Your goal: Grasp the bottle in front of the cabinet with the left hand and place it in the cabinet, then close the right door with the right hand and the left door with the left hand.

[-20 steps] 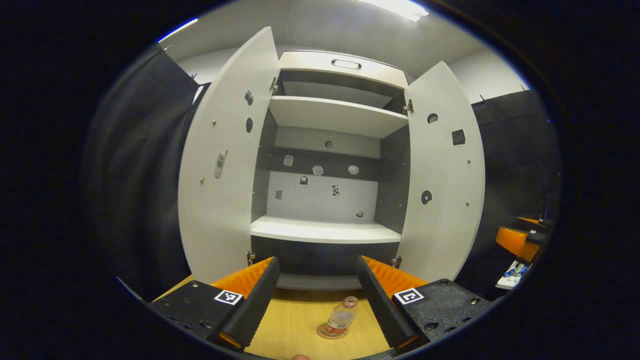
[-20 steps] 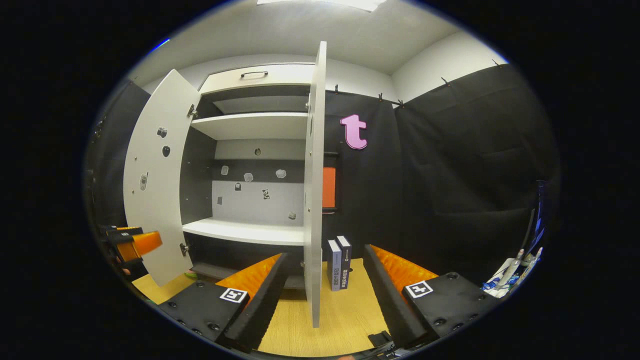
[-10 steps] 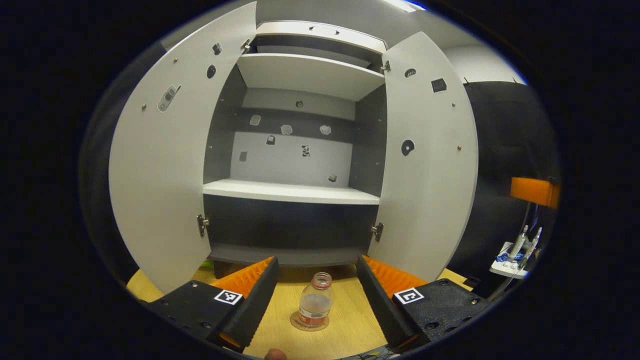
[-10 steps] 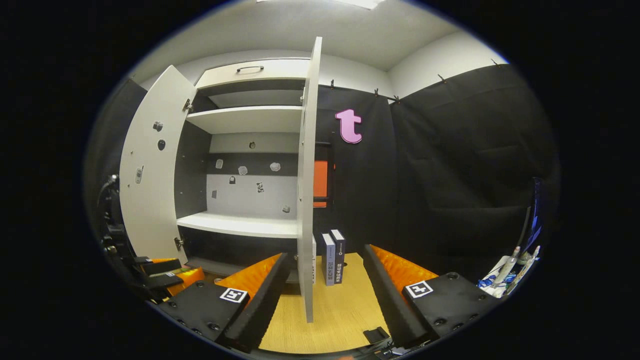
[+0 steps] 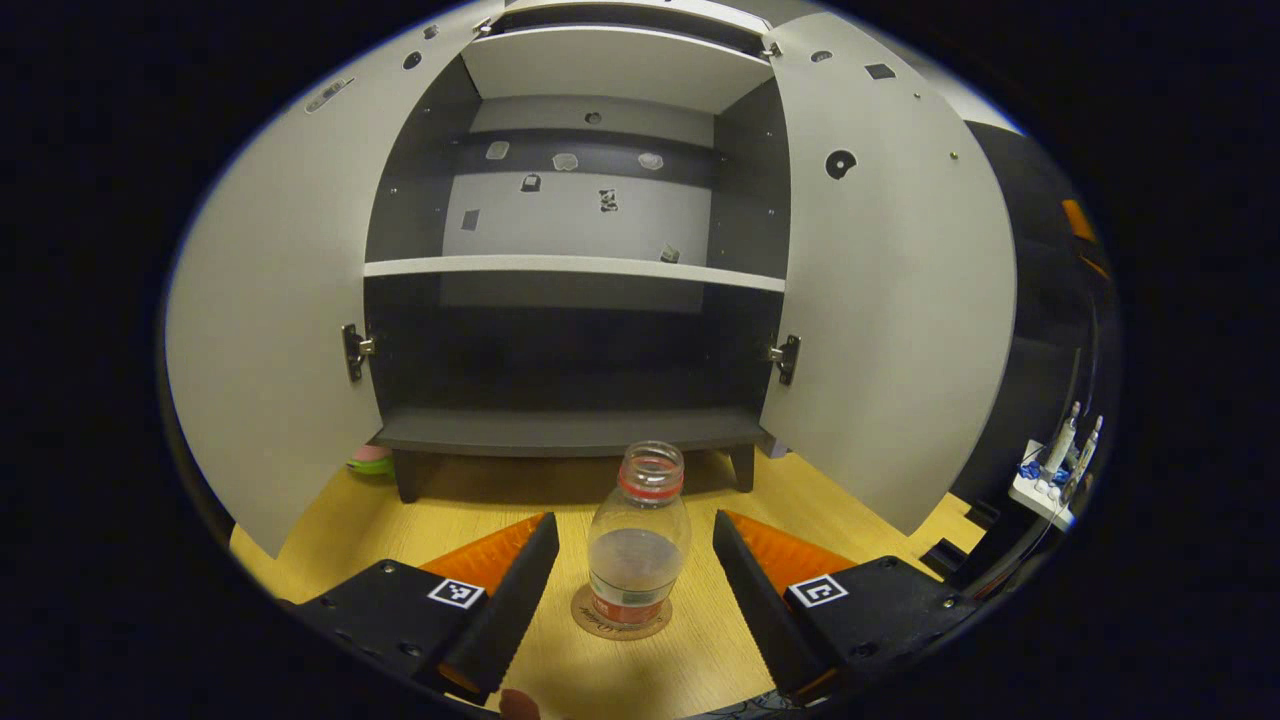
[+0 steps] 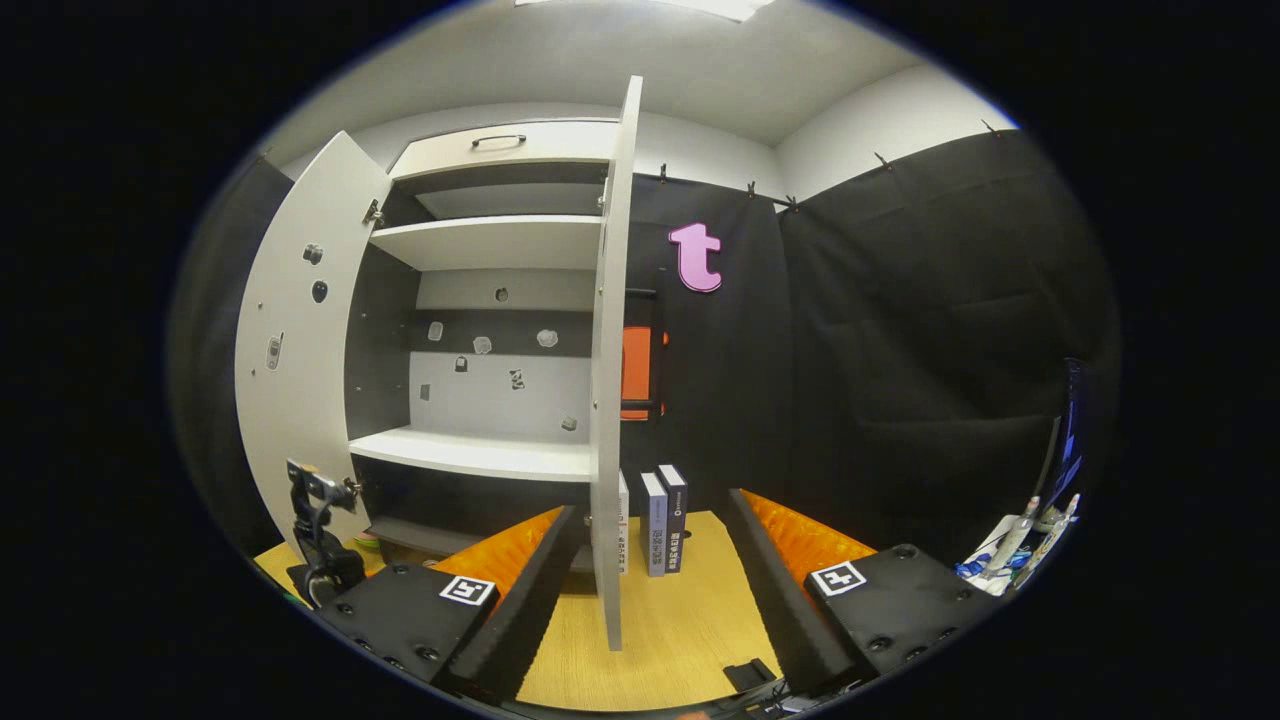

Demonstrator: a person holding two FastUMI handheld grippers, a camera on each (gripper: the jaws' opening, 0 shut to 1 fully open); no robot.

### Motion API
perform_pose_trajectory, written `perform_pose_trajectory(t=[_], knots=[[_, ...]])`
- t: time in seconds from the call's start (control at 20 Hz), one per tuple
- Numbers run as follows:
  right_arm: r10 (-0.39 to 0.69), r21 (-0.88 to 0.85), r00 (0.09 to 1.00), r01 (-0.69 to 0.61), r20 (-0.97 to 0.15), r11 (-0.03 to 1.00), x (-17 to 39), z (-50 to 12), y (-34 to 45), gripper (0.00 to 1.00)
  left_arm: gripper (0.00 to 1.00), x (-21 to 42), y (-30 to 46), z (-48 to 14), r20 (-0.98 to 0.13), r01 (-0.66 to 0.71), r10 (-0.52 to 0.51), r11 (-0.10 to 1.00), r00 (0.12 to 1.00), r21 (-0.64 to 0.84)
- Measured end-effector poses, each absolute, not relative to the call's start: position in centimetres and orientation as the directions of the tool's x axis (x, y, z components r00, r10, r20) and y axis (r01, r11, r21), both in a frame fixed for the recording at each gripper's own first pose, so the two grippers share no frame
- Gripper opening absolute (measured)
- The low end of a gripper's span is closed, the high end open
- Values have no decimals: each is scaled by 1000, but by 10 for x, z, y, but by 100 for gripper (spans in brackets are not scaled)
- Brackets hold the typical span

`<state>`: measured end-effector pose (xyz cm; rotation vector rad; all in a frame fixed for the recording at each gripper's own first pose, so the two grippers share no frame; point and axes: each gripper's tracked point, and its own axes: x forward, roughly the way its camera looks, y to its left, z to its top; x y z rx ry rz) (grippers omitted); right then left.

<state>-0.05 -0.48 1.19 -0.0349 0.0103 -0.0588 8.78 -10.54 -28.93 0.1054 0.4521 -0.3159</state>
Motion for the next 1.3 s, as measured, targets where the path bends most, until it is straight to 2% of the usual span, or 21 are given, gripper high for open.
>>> perform_pose_trajectory(t=[0.05, 0.1, 0.4, 0.65, 0.75, 0.95, 1.3], knots=[[-65, -38, 998, 65, -7, 997, 0, 13, -7, 89, 95, 89, -105, -300, -465, 324, -276, 946, 841, 23], [-72, -41, 997, 71, -4, 997, 0, 13, -10, 98, 95, 88, -104, -312, -487, 322, -275, 947, 829, 13], [-78, -35, 997, 78, -17, 996, 4, 7, -16, 98, 96, 90, -101, -360, -568, 301, -259, 953, 781, -22], [-81, -39, 996, 79, -40, 996, 10, 0, -17, 98, 95, 96, -96, -368, -581, 273, -225, 962, 782, -5], [-79, -35, 996, 77, -49, 996, 12, 1, -15, 98, 75, 95, -94, -365, -600, 260, -224, 965, 768, -28], [-63, -13, 995, 62, -72, 998, 12, -1, -10, 98, 74, 96, -87, -331, -599, 249, -234, 967, 766, -59], [-31, -34, 997, 28, -72, 999, 0, 1, -9, 98, 74, 110, -59, -242, -546, 263, -226, 965, 806, -12]])
